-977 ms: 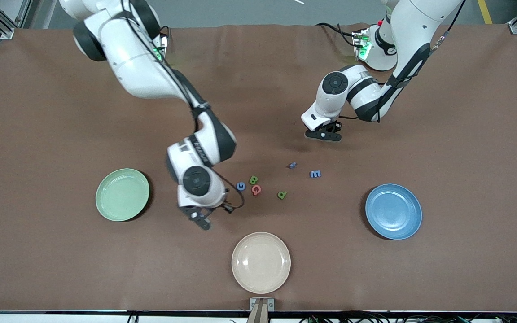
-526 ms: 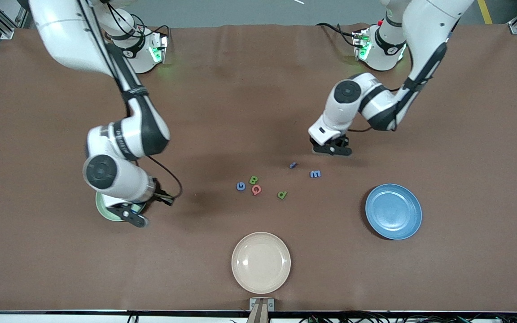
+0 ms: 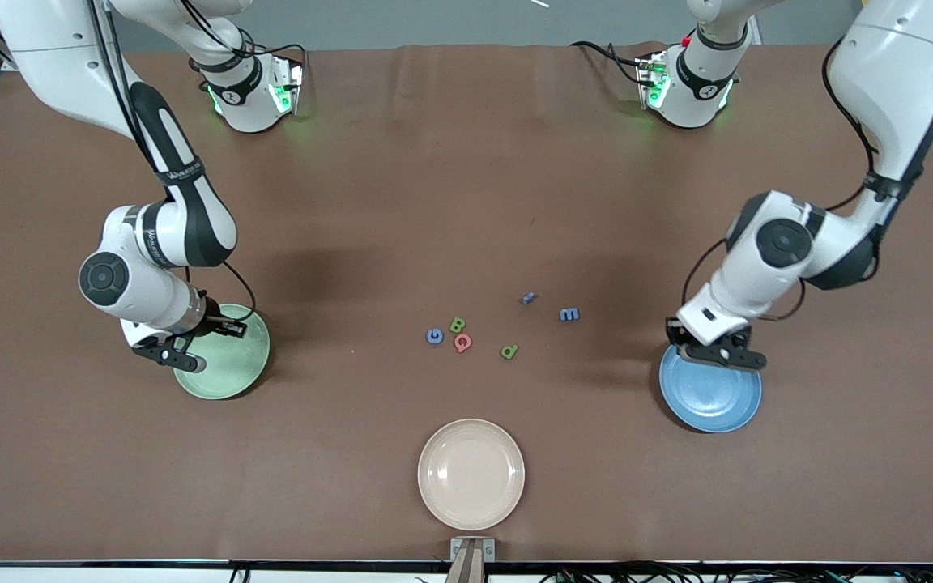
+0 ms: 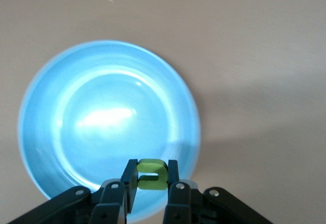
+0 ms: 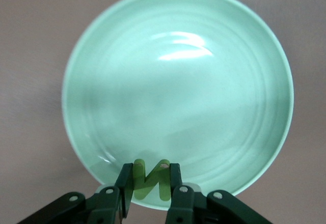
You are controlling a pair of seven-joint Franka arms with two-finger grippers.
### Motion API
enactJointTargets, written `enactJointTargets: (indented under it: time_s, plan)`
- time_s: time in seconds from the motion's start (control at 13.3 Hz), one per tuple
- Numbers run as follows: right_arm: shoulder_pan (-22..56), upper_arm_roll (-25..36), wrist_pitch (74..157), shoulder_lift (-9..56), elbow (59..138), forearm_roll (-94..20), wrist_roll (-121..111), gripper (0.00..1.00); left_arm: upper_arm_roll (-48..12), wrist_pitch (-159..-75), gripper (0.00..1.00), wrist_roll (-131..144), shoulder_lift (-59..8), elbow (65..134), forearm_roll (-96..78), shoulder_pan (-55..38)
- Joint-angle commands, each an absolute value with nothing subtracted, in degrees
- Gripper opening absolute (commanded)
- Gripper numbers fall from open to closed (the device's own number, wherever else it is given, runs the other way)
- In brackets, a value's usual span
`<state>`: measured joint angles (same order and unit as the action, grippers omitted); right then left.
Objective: Sort upper and lower case letters into plates
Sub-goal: 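Drop the N on the green plate while the left drops u on blue plate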
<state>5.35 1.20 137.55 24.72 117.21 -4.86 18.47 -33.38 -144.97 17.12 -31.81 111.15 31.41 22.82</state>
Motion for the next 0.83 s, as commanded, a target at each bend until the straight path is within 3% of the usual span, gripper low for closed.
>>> enactJointTargets:
  time_s: [0.0, 0.08, 0.15, 0.3, 0.38, 0.45, 0.53, 0.6, 0.75]
  plan:
    - [4.31, -0.09, 138.96, 22.59, 121.20, -7.55, 16.18, 0.00, -31.03, -143.09, 0.02, 12.49, -40.32, 100.75, 33.05, 21.45]
    - [4.31, -0.09, 138.96, 22.59, 121.20, -7.65, 15.39, 0.01, -30.16, -143.00, 0.05, 11.96, -42.43, 98.11, 33.31, 21.10]
    - [3.70, 0.00, 139.13, 22.76, 121.11, -7.56, 14.68, 0.01, -29.28, -143.09, 0.17, 11.87, -44.10, 96.43, 34.09, 20.22]
    - [3.34, 0.00, 139.48, 23.38, 121.03, -7.56, 14.24, 0.02, -28.83, -143.00, 1.00, 12.13, -44.21, 95.80, 34.28, 20.13]
    - [3.34, 0.00, 139.48, 23.64, 120.76, -7.56, 14.24, 0.11, -28.83, -142.74, 1.00, 12.13, -43.60, 95.97, 34.28, 20.13]
    - [3.25, 0.00, 139.40, 23.90, 120.41, -7.56, 14.24, 0.33, -29.18, -140.65, 1.00, 12.39, -43.07, 95.89, 34.28, 20.21]
    - [3.34, 0.09, 139.39, 24.17, 119.80, -7.56, 14.15, 0.70, -29.88, -139.23, 1.00, 12.74, -42.37, 95.89, 33.84, 20.21]
    - [3.51, 0.09, 139.48, 24.17, 119.45, -7.56, 14.24, 1.00, -31.36, -138.26, 1.00, 13.35, -41.41, 96.06, 33.23, 20.30]
    - [4.39, 0.00, 138.43, 24.08, 117.61, -7.65, 15.90, 1.00, -35.66, -133.00, 1.00, 18.78, -39.91, 95.89, 33.22, 20.39]
